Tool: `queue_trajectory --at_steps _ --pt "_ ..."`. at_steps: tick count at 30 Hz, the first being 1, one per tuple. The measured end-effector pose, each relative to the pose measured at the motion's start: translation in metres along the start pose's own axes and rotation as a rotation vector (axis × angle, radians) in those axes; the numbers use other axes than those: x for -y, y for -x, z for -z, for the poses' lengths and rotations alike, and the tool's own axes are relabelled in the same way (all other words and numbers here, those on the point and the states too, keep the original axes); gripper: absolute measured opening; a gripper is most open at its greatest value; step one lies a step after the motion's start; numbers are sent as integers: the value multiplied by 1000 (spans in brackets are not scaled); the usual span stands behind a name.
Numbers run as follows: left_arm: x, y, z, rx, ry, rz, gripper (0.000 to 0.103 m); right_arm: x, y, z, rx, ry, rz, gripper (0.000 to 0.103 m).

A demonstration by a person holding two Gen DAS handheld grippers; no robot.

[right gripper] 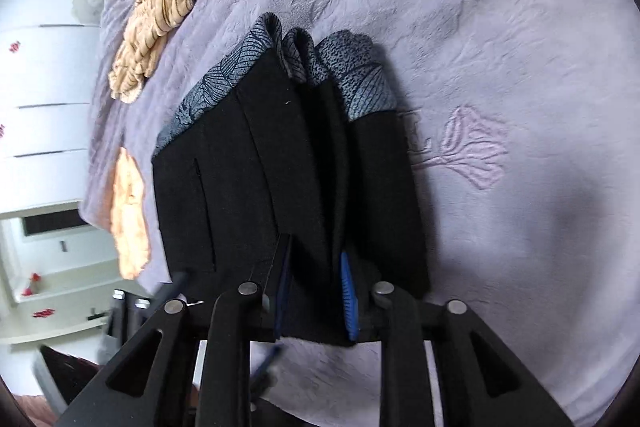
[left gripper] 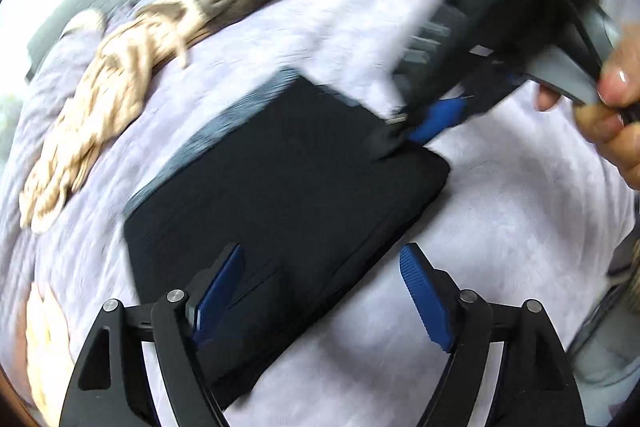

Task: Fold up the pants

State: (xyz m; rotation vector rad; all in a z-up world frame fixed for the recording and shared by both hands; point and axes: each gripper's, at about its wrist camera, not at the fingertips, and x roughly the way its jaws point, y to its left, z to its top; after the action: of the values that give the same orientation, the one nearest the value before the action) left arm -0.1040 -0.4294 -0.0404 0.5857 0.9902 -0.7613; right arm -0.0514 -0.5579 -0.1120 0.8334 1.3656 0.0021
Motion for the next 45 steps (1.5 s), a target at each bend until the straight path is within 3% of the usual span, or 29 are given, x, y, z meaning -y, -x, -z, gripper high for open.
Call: queue_trajectory --at_steps 2,4,6,10,14,16,18,22,26,35,45 --pt "-24 5 8 -32 55 -21 81 -9 12 6 32 26 123 39" --pt "-35 7 18 -68 98 -40 82 -18 24 12 70 46 179 39" --pt "-56 7 28 -105 166 -51 102 -32 36 21 120 72 169 39" --pt "-89 15 39 -154 329 -19 102 -66 42 34 202 152 137 39" --pt "-103 28 52 -174 433 -33 102 -74 4 33 141 141 134 52" --pt "-109 32 54 -182 439 -58 102 -65 -21 35 88 122 207 51" --pt "-112 41 60 -182 442 -74 102 -55 -24 41 79 83 223 51" --pt "-120 45 68 -202 458 -72 102 -52 -12 48 97 53 203 52" --pt "-126 54 70 -204 476 -84 102 -51 -7 60 90 24 210 59" --pt "-135 58 68 -213 472 -91 102 -43 -13 88 82 -103 102 62" --pt "-133 65 62 -201 475 -90 102 -39 -8 88 92 -129 92 67"
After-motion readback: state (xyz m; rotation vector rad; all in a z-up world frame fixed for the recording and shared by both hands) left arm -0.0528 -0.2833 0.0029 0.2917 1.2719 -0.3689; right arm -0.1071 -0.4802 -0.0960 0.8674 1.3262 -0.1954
